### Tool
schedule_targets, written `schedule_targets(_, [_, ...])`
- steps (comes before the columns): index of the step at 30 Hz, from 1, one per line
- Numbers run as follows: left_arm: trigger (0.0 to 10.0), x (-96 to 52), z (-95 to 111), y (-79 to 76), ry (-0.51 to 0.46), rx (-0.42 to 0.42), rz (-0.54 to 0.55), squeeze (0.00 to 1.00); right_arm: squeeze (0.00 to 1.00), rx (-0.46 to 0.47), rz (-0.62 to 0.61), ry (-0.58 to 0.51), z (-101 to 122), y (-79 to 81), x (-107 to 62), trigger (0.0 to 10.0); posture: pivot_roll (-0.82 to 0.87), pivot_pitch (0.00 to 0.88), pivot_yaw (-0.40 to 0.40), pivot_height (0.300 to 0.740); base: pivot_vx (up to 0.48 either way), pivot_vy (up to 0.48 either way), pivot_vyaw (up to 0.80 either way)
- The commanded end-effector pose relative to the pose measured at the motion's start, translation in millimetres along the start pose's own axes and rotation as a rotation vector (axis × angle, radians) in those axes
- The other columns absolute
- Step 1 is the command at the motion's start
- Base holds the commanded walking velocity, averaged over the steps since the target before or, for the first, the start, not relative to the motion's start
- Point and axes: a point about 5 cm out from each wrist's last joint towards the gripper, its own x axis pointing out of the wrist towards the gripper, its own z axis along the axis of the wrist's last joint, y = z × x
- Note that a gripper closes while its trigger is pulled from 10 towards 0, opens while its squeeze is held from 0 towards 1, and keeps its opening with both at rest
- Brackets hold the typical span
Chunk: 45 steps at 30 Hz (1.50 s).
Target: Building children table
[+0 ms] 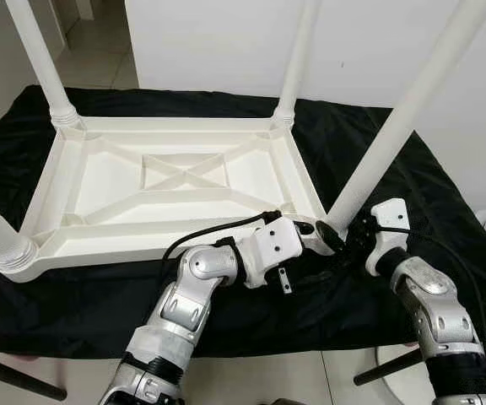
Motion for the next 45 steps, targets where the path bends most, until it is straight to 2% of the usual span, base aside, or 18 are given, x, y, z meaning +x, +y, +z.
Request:
schedule_targets(1, [10.0, 1.6, -0.2, 8.4, -0.004, -0.005, 0.150, 0.00, 0.00, -0.011, 0.028, 0.008, -1.5, -2.0, 2.9, 10.0, 0.01, 0.000, -0.051, 0.740, 0.000, 0.000, 0.00])
schedule_targets(4, [10.0, 1.5, -0.1, 8.5, -0.004, -0.004, 0.154, 0.00, 0.00, -0.019, 0.060, 0.015, -2.3, -0.1, 9.9, 10.0, 0.02, 0.000, -0.053, 0.740, 0.000, 0.000, 0.00])
schedule_targets(5, [10.0, 1.3, 0.0, 8.7, -0.004, -0.003, 0.155, 0.00, 0.00, -0.019, 0.075, 0.017, -2.8, 0.8, 12.7, 9.5, 0.02, 0.000, -0.053, 0.740, 0.000, 0.000, 0.00])
schedule_targets(6, [10.0, 1.2, 0.0, 8.8, -0.004, -0.003, 0.155, 0.00, 0.00, -0.019, 0.086, 0.019, -3.1, 1.4, 14.4, 9.5, 0.02, 0.000, -0.053, 0.740, 0.000, 0.000, 0.00])
schedule_targets(9, [10.0, 1.2, 0.0, 8.8, -0.004, -0.003, 0.155, 0.00, 0.00, -0.019, 0.086, 0.019, -3.1, 1.4, 14.4, 9.5, 0.02, 0.000, -0.053, 0.740, 0.000, 0.000, 0.00])
schedule_targets(10, [10.0, 0.8, -0.1, 9.3, -0.003, -0.002, 0.159, 0.00, 0.00, -0.016, 0.104, 0.020, -4.4, 2.6, 15.9, 3.8, 0.02, 0.000, -0.058, 0.740, 0.000, 0.000, 0.00])
schedule_targets(12, [10.0, 0.8, -0.1, 9.3, -0.003, -0.002, 0.159, 0.00, 0.00, -0.016, 0.104, 0.020, -4.4, 2.6, 15.9, 3.8, 0.02, 0.000, -0.058, 0.740, 0.000, 0.000, 0.00])
schedule_targets(13, [10.0, -0.7, -0.7, 9.7, 0.000, -0.003, 0.168, 0.00, 0.00, 0.000, 0.118, 0.023, -7.8, 4.7, 14.5, 0.0, 0.03, 0.000, -0.069, 0.740, 0.000, 0.000, 0.00])
schedule_targets(23, [10.0, -1.7, -2.1, 7.3, 0.003, -0.011, 0.176, 0.00, 0.00, 0.055, 0.113, 0.024, -21.0, 11.4, 4.5, 0.0, 0.02, 0.000, -0.067, 0.740, 0.000, 0.000, 0.00])
schedule_targets(24, [10.0, -1.2, -1.9, 7.4, 0.002, -0.012, 0.174, 0.00, 0.00, 0.069, 0.095, 0.018, -20.9, 11.5, 3.4, 10.0, 0.02, 0.000, -0.068, 0.740, 0.000, 0.000, 0.00])
schedule_targets(31, [10.0, -0.4, -1.9, 6.8, 0.001, -0.015, 0.170, 0.00, 0.00, 0.119, -0.058, 0.007, -17.1, 5.8, 2.0, 10.0, 0.02, 0.000, -0.069, 0.740, 0.000, 0.000, 0.00])
schedule_targets(32, [10.0, -0.8, -2.7, 6.2, 0.003, -0.016, 0.170, 0.00, 0.00, 0.120, -0.136, -0.003, -13.2, 5.0, 3.3, 10.0, 0.02, 0.000, -0.071, 0.740, 0.000, 0.000, 0.00])
schedule_targets(35, [10.0, -1.0, -3.1, 5.9, 0.004, -0.016, 0.170, 0.00, 0.00, 0.128, -0.162, -0.006, -12.1, 5.6, 3.8, 10.0, 0.02, 0.000, -0.072, 0.740, 0.000, 0.000, 0.00])
schedule_targets(42, [10.0, -1.7, -3.7, 5.0, 0.005, -0.017, 0.170, 0.00, 0.00, 0.162, -0.306, -0.005, -4.8, 12.0, 7.2, 10.0, 0.02, 0.000, -0.074, 0.740, 0.000, 0.000, 0.00])
schedule_targets(45, [10.0, -1.2, -3.8, 4.4, 0.004, -0.018, 0.166, 0.00, 0.00, 0.196, -0.397, -0.018, 2.3, 23.9, 10.7, 10.0, 0.02, 0.000, -0.075, 0.740, 0.000, 0.000, 0.00])
